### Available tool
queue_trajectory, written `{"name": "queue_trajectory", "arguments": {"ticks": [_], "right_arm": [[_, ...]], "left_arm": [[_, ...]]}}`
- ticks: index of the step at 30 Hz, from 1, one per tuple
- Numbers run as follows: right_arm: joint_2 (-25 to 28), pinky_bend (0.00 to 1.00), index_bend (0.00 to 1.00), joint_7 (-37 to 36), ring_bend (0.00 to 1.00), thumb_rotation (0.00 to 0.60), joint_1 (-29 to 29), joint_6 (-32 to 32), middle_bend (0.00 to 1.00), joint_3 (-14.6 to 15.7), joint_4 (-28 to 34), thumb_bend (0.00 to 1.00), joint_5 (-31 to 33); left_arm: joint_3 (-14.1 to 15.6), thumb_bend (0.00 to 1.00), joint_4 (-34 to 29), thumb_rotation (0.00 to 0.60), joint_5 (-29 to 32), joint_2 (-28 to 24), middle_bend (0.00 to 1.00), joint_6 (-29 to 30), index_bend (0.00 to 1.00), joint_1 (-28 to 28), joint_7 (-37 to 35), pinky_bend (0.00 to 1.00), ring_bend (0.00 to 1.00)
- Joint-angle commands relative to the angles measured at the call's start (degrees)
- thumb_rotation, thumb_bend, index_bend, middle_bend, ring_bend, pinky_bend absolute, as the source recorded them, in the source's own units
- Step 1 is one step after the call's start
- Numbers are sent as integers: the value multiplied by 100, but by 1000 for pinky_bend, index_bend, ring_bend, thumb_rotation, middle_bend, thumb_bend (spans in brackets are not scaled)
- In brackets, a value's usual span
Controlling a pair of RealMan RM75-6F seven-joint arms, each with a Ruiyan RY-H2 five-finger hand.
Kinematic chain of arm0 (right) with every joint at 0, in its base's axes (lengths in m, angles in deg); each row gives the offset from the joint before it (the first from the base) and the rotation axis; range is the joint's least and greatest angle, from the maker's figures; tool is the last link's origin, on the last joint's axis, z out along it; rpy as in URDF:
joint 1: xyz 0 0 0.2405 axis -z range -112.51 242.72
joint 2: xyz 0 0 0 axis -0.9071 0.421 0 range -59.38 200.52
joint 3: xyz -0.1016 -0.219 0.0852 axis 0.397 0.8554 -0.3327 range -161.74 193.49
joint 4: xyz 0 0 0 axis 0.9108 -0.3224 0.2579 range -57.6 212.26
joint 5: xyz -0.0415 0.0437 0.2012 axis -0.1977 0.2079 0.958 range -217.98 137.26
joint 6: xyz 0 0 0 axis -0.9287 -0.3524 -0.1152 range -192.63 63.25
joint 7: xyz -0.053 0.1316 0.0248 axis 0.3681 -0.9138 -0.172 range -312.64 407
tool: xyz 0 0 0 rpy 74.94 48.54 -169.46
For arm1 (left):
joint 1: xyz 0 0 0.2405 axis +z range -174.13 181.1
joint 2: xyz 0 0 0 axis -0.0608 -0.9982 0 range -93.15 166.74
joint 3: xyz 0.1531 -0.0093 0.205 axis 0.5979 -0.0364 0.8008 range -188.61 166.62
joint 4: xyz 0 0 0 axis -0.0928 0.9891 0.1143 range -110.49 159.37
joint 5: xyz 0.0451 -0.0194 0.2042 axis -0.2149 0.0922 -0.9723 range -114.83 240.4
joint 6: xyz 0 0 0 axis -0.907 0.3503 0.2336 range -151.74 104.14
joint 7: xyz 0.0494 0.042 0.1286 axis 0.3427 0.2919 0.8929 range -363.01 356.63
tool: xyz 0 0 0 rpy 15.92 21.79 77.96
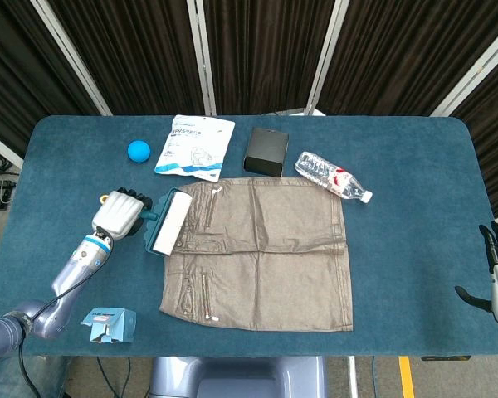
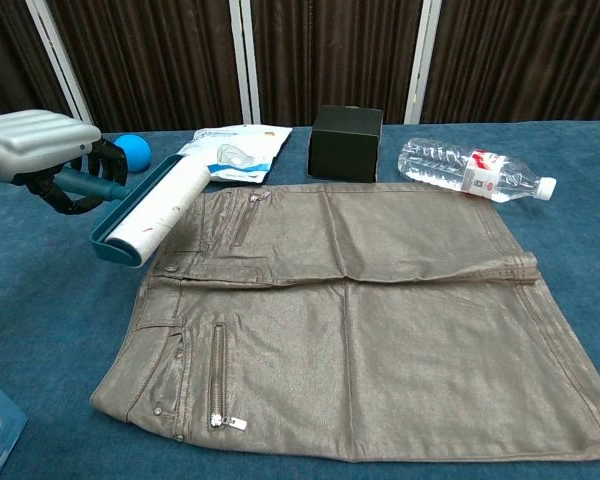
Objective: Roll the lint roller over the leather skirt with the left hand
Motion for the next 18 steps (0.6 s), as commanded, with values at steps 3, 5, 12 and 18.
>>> {"name": "queue_trajectory", "arguments": {"ticks": [3,5,12,18], "right_arm": [[16,0,0,-59,0,600,-42,-87,0,-42,-20,0,100],[23,0,0,-81,0,600,-49,-117,0,-51,-35,0,143],[54,0,0,-175,0,600,-71,-211,0,-100,-97,0,295],[80,0,0,-293,0,600,-88,-304,0,-134,-179,0,421]], "left_arm": [[-41,664,-474,600,573,-49,464,-170,557,-423,1376,434,360],[-35,662,-453,600,762,56,464,-199,557,-524,1688,434,360],[35,665,-180,600,1213,473,467,-337,563,-842,2456,435,362],[135,683,-13,600,1645,857,478,-345,576,-1106,3080,442,371]]}}
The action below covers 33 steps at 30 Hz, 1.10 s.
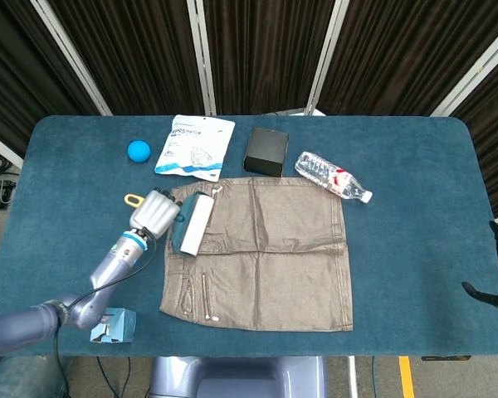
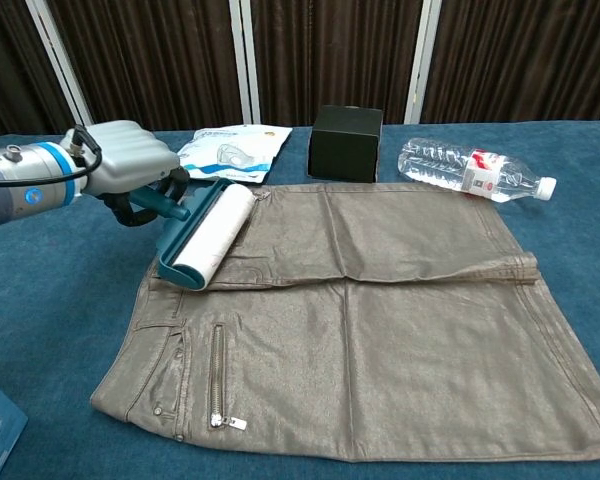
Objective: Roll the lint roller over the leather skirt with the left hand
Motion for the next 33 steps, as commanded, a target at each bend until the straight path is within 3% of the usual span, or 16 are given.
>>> {"name": "queue_trajectory", "arguments": {"ticks": [1,21,33], "right_arm": [[13,0,0,-53,0,600,-4,-33,0,-16,-35,0,47],[139,0,0,-400,0,600,22,-83,0,-85,-91,0,189],[175,0,0,-495,0,600,39,-79,0,-94,-109,0,210]], "left_arm": [[66,685,80,600,271,221,480,-1,579,-186,323,444,374],[151,688,-632,600,1226,1095,514,545,622,-1236,2027,466,406],[196,687,-766,600,1656,1629,515,824,623,-1729,2641,466,407]]}}
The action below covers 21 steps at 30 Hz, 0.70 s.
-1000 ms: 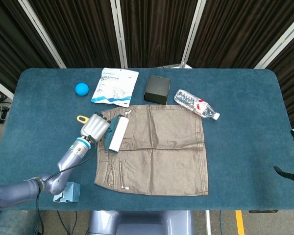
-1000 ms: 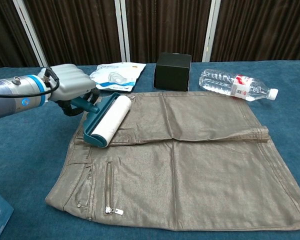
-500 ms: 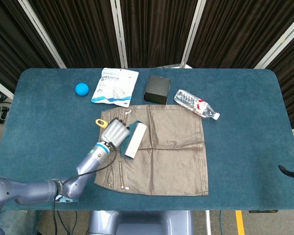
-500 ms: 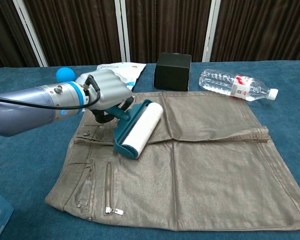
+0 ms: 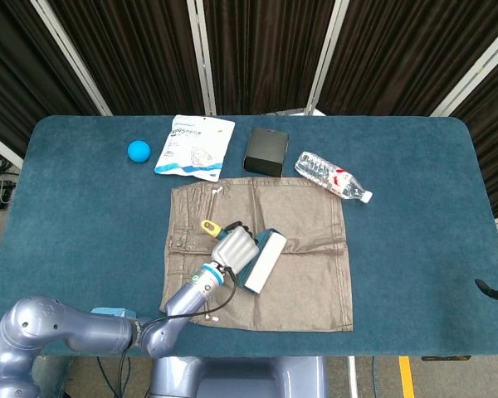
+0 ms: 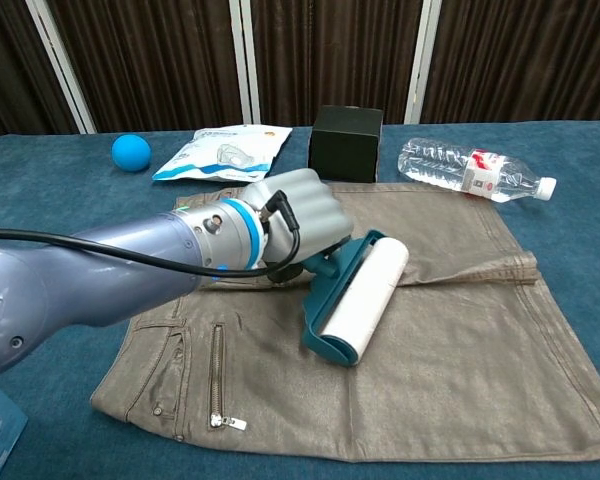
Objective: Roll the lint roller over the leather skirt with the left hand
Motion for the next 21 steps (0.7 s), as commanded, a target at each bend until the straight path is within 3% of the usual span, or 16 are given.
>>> {"name": "queue_trajectory", "arguments": {"ticks": [1,10,21], "right_arm": [[2,0,0,-7,0,600,2,3,0,-2,-5,0,4],[20,0,0,-20,0,600,26,44,0,7,11,0,-13],[-7,0,0,128,0,600,15,85,0,55,112,0,-111]], "left_arm": [[19,688,-7,600,112,95,515,54,624,-91,89,467,407],[248,695,-6,600,339,-125,517,249,627,-85,134,467,409],[760,695,77,600,412,-1171,518,374,627,426,-396,466,408]]}}
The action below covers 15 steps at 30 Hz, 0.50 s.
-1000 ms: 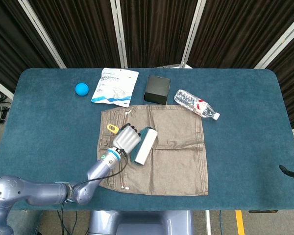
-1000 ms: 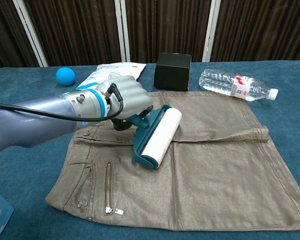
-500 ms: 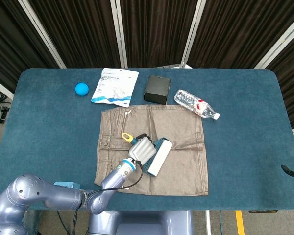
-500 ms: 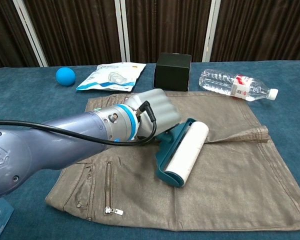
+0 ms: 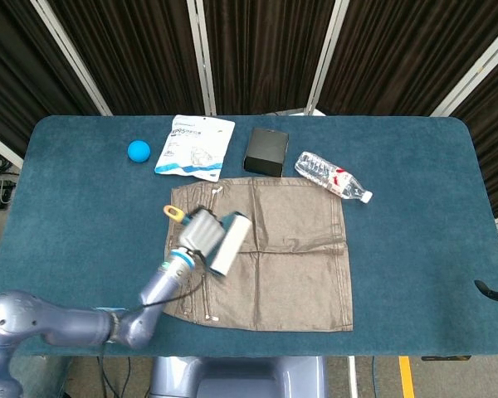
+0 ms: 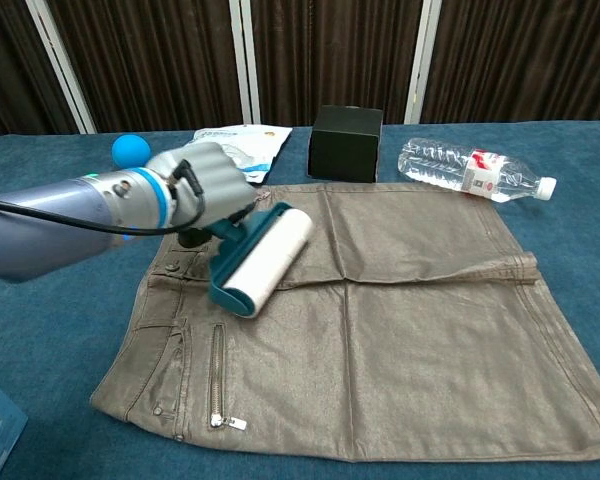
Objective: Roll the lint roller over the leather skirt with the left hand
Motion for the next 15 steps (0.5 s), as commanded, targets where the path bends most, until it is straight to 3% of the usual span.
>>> {"name": "queue_trajectory", "arguments": {"ticks": [1,6,15], "right_arm": [[-19,0,0,55,0,600,-5,19,0,17,25,0,-29],[-42,0,0,114,0,600,-19,21,0,26,47,0,-43],[-63,0,0,153,0,600,-63,-48,0,14,34,0,9]], "left_arm": [[206,697,134,600,-65,-266,518,-10,627,174,-197,466,408],[331,697,311,600,-178,-428,517,-31,627,278,-322,467,409],[300,698,572,600,-244,-441,518,-143,628,334,-505,467,409]]}}
